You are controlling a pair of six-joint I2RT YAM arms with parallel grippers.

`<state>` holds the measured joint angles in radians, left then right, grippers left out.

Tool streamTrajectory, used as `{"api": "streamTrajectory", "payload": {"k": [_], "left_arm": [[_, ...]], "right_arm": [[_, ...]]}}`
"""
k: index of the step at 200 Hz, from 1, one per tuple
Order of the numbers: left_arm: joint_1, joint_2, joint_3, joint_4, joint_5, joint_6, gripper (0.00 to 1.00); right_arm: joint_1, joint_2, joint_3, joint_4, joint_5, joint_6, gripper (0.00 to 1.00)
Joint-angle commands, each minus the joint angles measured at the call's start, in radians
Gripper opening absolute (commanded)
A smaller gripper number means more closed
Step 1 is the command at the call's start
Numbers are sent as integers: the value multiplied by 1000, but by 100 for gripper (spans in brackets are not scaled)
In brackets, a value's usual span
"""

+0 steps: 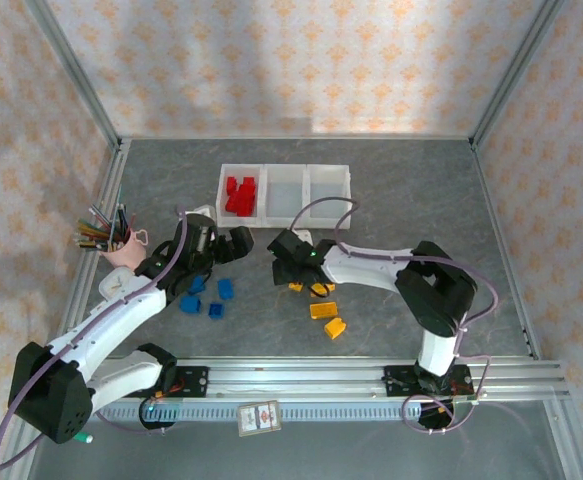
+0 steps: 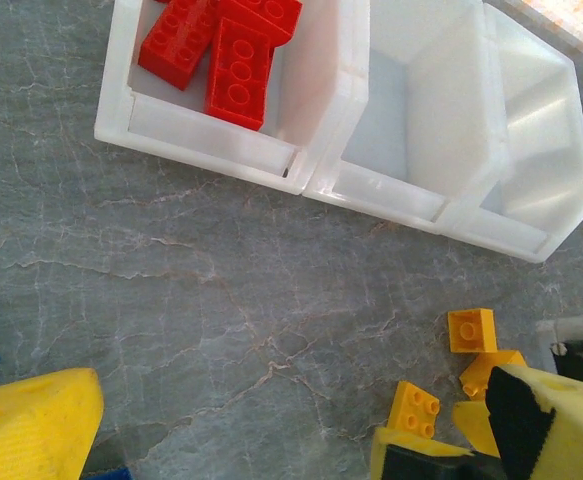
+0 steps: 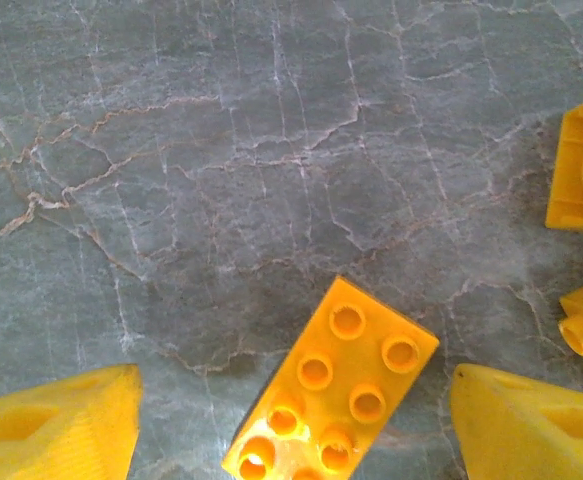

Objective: Sort the legos into containers by color
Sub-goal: Rotate the lego at the center of the table.

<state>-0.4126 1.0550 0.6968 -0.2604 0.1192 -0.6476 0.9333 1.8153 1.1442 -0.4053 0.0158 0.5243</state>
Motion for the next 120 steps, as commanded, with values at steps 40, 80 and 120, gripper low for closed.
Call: {"api": "streamTrajectory", "payload": {"k": [40, 80, 120], "left_arm": [[-2, -39, -15, -16, -54, -27, 99], [0, -87, -26, -47, -92, -55, 99], [0, -128, -47, -46, -65, -87, 99]], "right_arm": [[14, 104, 118, 0, 5, -12, 78], [47, 110, 186, -24, 18, -31, 78], [48, 57, 135, -88, 139, -35, 82]]}}
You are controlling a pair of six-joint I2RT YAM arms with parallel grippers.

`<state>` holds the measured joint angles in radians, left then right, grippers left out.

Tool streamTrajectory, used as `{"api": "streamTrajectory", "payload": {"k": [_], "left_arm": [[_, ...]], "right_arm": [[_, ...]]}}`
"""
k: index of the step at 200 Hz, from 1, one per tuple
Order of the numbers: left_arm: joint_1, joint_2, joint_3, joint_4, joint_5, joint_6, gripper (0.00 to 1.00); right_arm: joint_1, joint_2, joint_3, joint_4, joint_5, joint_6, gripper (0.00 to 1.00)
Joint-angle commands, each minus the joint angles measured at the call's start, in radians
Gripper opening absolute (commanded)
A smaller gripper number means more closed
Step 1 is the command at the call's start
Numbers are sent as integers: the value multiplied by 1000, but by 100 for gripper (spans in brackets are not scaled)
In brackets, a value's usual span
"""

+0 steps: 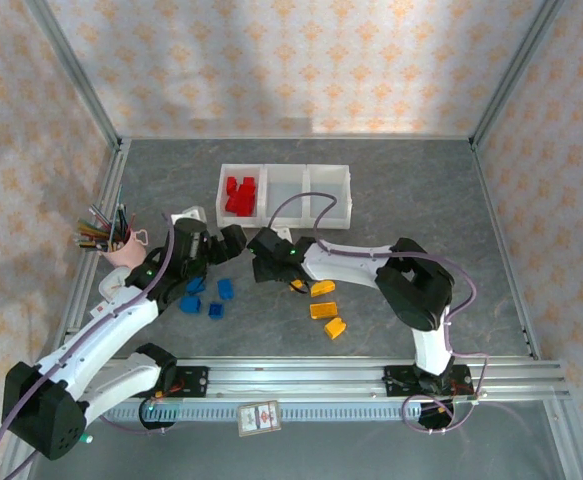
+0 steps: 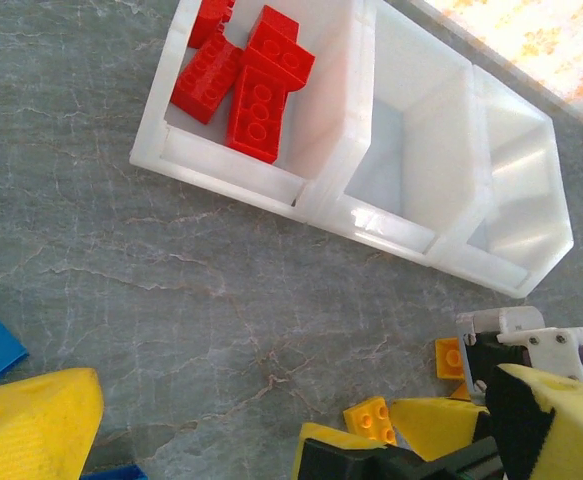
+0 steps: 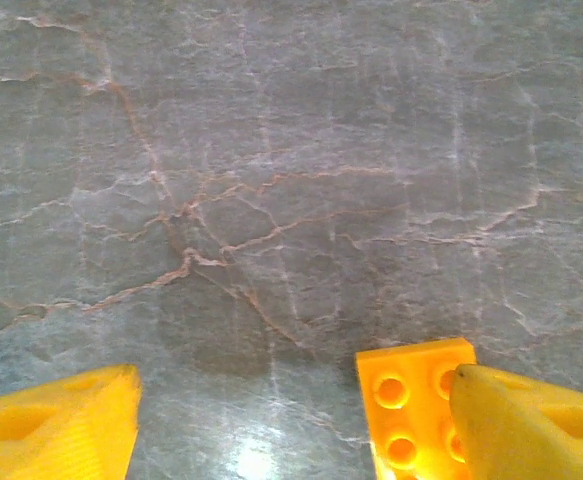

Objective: Sort the legos into containers by color
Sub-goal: Rotate the lego at the center of the table, then pick up the lego from the center of the table.

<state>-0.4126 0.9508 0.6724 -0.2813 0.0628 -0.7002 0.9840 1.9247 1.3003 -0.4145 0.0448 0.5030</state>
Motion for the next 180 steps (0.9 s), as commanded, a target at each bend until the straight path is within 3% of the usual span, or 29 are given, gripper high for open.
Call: {"api": "streamTrajectory", "payload": {"k": [1, 60, 180], "left_arm": [[1, -24, -22, -25, -8, -35, 99], [0, -8, -48, 15, 35, -57, 99], [3, -23, -44, 0, 10, -55, 99]], "right_arm": [[-2, -51, -22, -81, 111, -14, 82], [-7, 2, -47, -84, 92, -44, 72], [-25, 16, -35, -37, 40, -105, 30]]}}
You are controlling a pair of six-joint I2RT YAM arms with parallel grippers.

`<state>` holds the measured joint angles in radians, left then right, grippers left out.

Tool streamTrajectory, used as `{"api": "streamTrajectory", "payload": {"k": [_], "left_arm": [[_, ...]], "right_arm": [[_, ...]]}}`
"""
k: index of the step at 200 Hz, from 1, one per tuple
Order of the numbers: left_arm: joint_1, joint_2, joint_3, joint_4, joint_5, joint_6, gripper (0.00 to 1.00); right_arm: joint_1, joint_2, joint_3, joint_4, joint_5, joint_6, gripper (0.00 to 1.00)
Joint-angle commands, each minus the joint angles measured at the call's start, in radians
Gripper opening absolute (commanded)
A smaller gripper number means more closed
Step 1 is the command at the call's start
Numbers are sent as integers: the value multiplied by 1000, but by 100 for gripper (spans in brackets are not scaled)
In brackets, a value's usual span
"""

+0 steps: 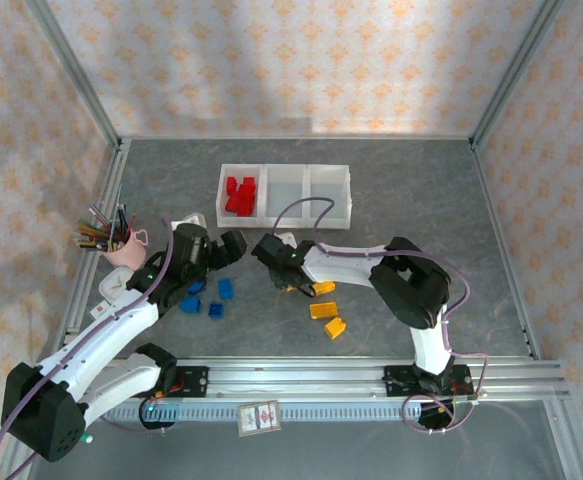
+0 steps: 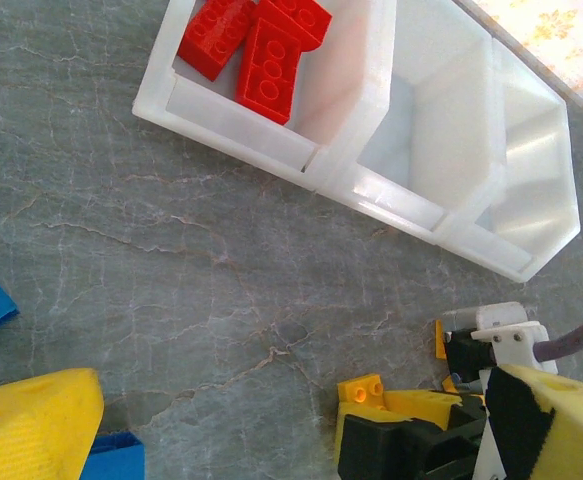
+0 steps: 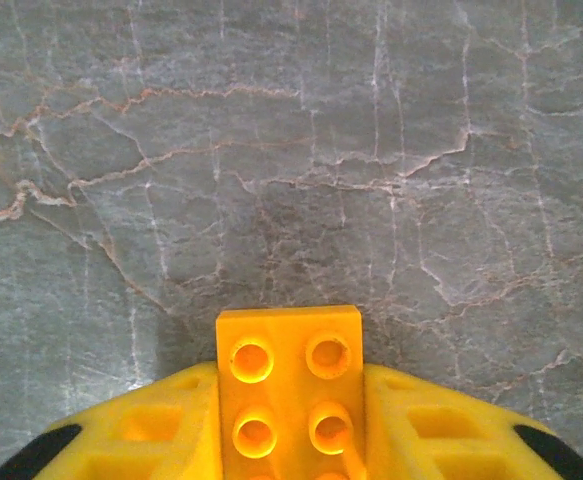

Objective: Sort the legos into containers by color
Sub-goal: Pick up the lego from the center of the table, then place the lego in the container.

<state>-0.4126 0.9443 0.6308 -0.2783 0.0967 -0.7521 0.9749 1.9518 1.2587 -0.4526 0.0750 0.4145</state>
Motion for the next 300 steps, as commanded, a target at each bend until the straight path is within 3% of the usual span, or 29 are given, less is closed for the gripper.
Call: {"api": "streamTrajectory", "payload": {"k": [1, 77, 183, 208, 222, 242, 300], "left_arm": [[4, -16, -2, -5, -24, -3, 99], [27, 22, 101, -7, -47, 43, 99], [73, 161, 185, 110, -62, 43, 99], [75, 181, 201, 109, -65, 48, 99], [75, 183, 202, 108, -63, 48, 99], [75, 180, 202, 105, -64, 51, 99], [75, 156, 201, 90, -42, 53, 99]], "right_arm": [[-15, -12, 8, 2, 9, -17, 30], [-134, -38, 192, 29, 26, -100, 27], [-276, 319, 692, 13, 54, -186, 28], [-293, 389, 797, -29, 52, -196, 36], [-292, 384, 807, -24, 37, -202, 46], [-292, 354, 794, -14, 14, -206, 51], [-292, 162, 596, 52, -64, -198, 57]]}}
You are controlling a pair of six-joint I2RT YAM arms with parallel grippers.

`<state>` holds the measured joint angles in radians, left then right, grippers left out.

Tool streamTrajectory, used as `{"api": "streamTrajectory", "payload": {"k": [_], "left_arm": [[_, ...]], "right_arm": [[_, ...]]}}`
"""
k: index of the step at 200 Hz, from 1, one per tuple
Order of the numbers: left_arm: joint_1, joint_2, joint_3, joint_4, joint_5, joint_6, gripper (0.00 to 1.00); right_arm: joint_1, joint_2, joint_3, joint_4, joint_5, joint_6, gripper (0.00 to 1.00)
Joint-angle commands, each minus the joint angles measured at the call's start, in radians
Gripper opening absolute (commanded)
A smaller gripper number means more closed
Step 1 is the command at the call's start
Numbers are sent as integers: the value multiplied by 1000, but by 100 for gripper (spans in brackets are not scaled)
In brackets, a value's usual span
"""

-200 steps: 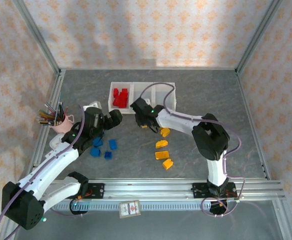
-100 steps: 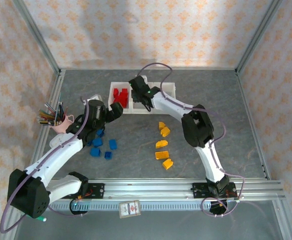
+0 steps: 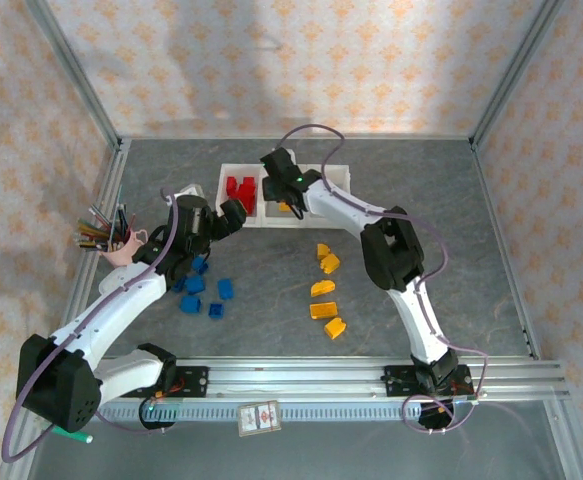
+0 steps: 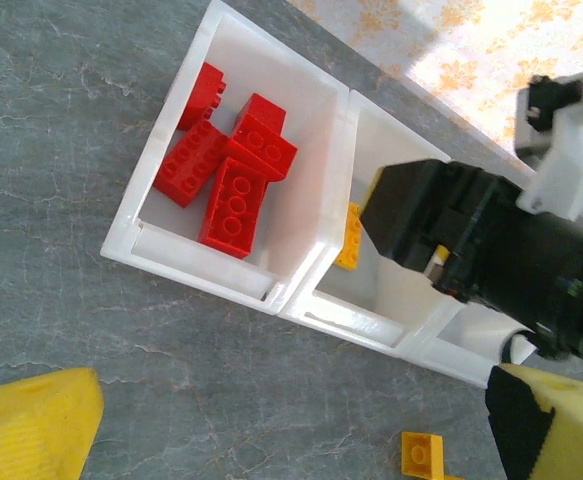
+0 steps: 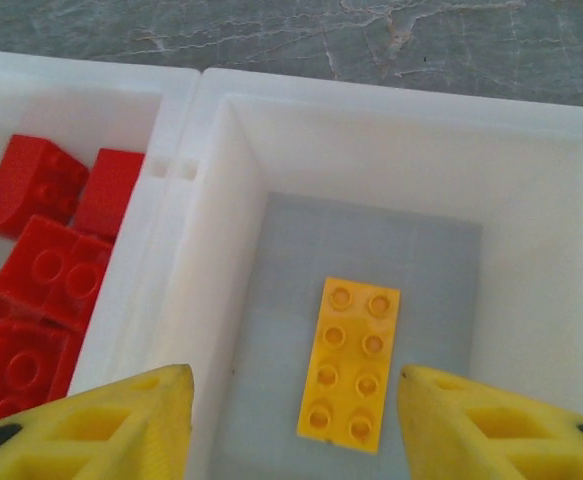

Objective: Sort the legos into containers by color
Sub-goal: Place the lego in the container, then pick up the lego from the center of the table.

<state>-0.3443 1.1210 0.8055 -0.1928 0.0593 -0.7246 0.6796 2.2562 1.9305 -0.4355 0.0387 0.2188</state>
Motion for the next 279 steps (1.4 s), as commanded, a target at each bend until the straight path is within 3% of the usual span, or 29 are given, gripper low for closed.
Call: {"api": "streamTrajectory", "payload": {"k": [1, 55, 139, 221, 279], "left_arm": [[7, -22, 26, 3, -2, 26, 99], [-20, -71, -12, -7, 33, 42, 99], [-184, -103, -130, 90, -18, -28, 99], [-243, -37, -183, 197, -27, -93, 99], [-246, -1, -181, 208, -18, -95, 99]], "right_arm": [[3, -147, -81, 37, -28, -2, 57], [3, -368, -395, 89, -32, 12, 62], [4, -553, -757, 103, -40, 34, 68], [4, -486, -806, 95, 7, -11, 65], [5, -409, -754, 86, 10, -18, 53]]}}
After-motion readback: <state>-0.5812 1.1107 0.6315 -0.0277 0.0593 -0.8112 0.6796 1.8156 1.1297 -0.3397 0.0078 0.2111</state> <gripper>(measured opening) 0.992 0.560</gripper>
